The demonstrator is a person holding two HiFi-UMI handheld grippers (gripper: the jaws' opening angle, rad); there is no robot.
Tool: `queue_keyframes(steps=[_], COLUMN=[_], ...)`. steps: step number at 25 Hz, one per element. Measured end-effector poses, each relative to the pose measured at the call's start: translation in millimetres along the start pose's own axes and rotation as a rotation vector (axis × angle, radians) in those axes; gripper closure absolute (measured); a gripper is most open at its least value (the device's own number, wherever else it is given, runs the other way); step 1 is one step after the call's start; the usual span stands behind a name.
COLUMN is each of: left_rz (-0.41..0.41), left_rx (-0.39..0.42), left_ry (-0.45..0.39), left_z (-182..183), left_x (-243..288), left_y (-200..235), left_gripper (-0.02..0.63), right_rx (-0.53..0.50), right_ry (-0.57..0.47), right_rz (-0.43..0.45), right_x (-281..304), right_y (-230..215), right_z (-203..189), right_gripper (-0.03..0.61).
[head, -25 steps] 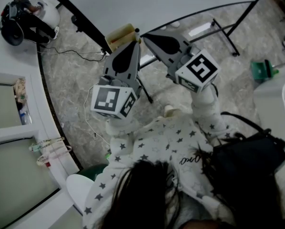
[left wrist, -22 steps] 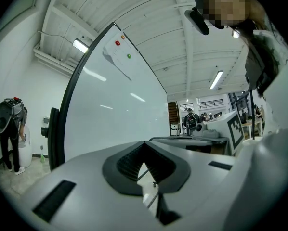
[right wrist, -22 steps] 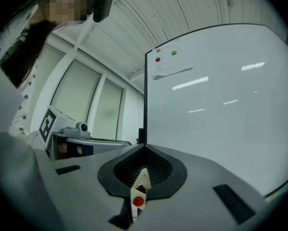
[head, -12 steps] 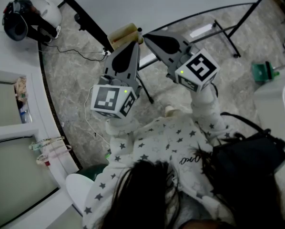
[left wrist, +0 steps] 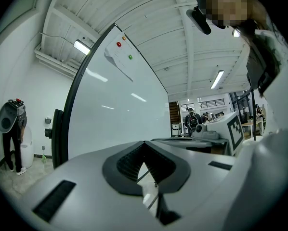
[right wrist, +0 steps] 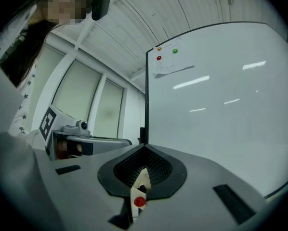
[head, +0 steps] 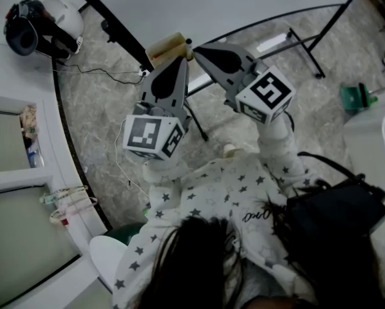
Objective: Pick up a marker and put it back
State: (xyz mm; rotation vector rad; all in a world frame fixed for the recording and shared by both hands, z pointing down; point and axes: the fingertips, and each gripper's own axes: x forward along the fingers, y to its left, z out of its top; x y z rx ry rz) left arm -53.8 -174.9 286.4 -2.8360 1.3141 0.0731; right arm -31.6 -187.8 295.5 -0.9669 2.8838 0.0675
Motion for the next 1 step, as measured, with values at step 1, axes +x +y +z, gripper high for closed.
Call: queue_keyframes(steps=[1], left_rz=[0.001], left_rx=[0.000], left_ry=[0.001], left_z=[0.1], left_x=[0.0], left_y=[0.2], left_gripper=[0.613], right_rx=[0.000], right_ry=[0.001], right_rz=[0.000], right_x=[0.3], right_y=[-0.1], right_z=[-0.2], right_gripper=[0.572])
